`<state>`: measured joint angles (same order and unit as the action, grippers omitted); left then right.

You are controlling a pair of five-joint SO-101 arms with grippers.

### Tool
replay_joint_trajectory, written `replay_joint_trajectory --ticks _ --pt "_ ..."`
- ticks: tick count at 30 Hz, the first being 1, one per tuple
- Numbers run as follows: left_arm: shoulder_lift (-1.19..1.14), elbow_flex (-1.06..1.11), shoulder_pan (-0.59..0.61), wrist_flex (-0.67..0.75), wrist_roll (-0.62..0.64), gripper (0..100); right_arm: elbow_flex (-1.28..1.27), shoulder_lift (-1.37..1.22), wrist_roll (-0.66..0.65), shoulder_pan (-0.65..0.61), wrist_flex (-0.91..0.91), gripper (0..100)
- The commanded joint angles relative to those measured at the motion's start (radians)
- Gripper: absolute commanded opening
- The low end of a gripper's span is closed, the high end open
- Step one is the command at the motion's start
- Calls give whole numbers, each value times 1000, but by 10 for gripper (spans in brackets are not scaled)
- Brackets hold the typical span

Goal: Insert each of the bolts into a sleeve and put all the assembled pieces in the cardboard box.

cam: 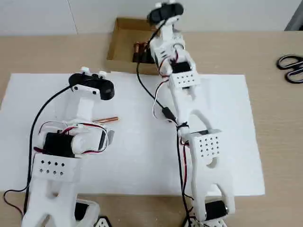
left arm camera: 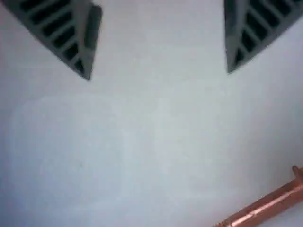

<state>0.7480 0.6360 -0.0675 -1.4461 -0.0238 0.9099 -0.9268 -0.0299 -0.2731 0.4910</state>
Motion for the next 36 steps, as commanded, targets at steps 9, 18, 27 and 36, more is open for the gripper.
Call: replay_joint_trajectory --ticks 9,18,27,36 --pt "21 -10 6 -3 0 174 61 398 3 2 679 205" --pt "21 -10 2 -8 3 174 57 604 3 -1 1182 205" --pt "21 -10 5 -8 5 174 -224 661 2 -41 1182 205" --pt "21 -10 6 -8 5 174 -497 630 0 -85 1113 204"
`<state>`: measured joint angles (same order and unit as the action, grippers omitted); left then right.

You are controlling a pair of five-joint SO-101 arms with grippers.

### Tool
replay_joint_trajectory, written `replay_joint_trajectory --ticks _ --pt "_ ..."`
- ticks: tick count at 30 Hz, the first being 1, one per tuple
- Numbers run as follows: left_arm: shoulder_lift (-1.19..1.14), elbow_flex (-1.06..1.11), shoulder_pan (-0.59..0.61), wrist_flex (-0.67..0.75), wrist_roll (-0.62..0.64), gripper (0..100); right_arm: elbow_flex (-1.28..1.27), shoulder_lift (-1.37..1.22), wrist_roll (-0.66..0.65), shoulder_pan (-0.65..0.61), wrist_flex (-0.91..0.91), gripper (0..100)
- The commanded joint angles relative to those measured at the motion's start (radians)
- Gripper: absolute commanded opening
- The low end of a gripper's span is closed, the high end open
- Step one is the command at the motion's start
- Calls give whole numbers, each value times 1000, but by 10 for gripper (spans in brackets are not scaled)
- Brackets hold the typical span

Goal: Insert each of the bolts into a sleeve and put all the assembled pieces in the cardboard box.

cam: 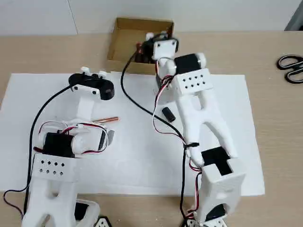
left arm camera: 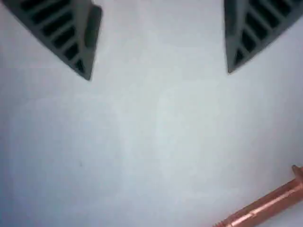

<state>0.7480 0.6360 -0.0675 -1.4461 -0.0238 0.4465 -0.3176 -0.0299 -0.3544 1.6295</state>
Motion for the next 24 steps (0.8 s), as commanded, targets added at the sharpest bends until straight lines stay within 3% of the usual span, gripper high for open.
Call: replay_joint_trajectory --ticks 1,6,24 --pt "21 -10 6 -8 5 174 -40 2 -3 -4 -27 204" --pt "21 -10 6 -8 5 174 -41 -107 -81 -7 -44 204" --pt "21 -8 8 -8 5 174 -40 -329 -84 -2 -162 204"
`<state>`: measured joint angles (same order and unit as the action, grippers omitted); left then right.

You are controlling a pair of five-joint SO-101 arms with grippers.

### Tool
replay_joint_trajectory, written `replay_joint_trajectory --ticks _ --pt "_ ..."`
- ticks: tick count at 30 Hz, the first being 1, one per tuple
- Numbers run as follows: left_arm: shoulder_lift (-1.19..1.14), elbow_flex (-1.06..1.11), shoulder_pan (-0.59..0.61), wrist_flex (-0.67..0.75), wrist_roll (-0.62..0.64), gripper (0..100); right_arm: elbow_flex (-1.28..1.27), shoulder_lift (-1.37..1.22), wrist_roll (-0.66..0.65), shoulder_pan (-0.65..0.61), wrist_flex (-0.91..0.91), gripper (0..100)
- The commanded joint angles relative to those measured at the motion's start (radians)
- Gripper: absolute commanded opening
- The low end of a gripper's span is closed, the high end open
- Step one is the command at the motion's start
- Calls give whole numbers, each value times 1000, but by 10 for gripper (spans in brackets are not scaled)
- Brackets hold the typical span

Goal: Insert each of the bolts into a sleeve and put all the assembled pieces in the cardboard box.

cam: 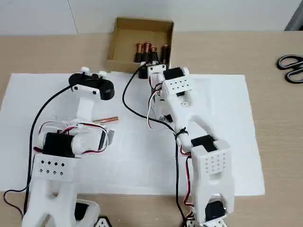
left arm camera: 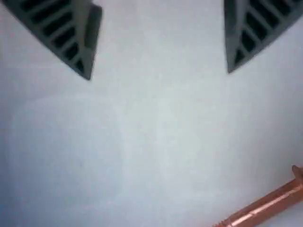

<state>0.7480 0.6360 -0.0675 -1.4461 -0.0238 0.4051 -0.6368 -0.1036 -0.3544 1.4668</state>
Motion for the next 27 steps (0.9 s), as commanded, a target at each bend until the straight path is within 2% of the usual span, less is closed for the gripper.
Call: replay_joint_trajectory --ticks 1,6,10,11,13,21,27 --pt "21 -8 8 -8 5 174 2 -16 -11 -2 2 203" --pt "21 -8 8 -8 5 174 2 -19 -11 -1 45 186" --pt "21 -8 8 -8 5 174 31 -10 -11 7 91 14" --pt "21 -8 8 -8 5 174 38 -5 -11 15 104 0" --pt "21 -8 8 -8 5 174 60 13 -11 30 143 28" --pt "21 -8 8 -9 9 174 95 203 -11 97 188 4" --pt "11 -104 38 -64 124 174 95 335 -6 94 202 4"
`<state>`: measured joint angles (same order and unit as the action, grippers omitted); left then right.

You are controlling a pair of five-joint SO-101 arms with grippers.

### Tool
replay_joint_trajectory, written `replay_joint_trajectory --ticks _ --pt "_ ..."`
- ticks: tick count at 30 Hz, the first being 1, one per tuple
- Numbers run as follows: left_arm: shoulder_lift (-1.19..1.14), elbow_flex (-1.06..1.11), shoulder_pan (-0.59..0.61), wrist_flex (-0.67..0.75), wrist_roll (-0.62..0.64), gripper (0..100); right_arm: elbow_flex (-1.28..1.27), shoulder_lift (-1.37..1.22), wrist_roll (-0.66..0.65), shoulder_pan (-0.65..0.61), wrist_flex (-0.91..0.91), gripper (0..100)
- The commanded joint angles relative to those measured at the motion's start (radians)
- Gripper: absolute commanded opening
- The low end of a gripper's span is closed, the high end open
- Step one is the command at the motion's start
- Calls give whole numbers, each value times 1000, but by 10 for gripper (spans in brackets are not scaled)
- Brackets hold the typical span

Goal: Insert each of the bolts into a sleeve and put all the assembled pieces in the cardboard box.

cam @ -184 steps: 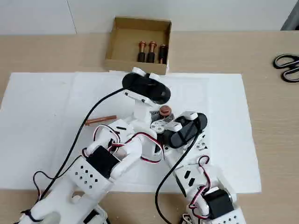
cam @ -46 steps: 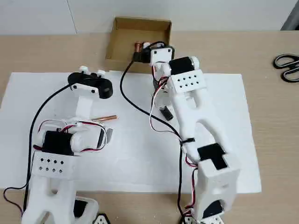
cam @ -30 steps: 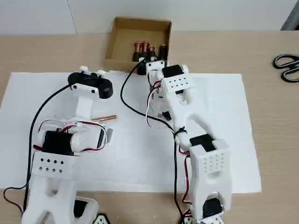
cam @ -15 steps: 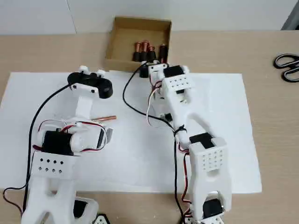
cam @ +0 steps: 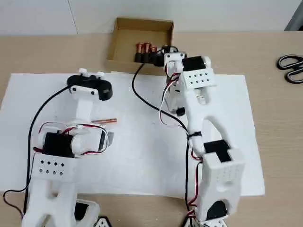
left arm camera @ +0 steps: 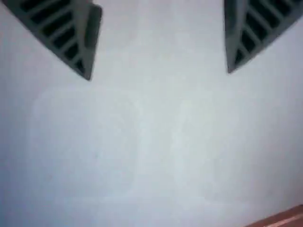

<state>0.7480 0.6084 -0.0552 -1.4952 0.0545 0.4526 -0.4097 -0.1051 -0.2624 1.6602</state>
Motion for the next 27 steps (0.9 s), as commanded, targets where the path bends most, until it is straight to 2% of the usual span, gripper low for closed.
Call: replay_joint_trajectory --ticks 1,5,12,16,19,22,25,27 --pt "11 -97 49 -12 63 174 48 117 -5 2 8 4" --pt "-23 -194 147 -28 164 175 48 125 -3 2 8 4" --pt "-339 -380 273 -133 244 175 48 127 -2 1 8 4" --pt "-440 -489 181 -259 361 174 48 125 -2 1 8 4" --pt "-445 -487 100 -253 396 169 48 128 -2 -12 8 4" --pt "-454 -463 81 -207 528 126 48 131 -2 -22 8 4" --pt "-477 -433 89 -92 735 119 48 131 -2 -30 8 4" --pt "-526 -432 83 -77 844 119 48 131 -2 -30 8 4"
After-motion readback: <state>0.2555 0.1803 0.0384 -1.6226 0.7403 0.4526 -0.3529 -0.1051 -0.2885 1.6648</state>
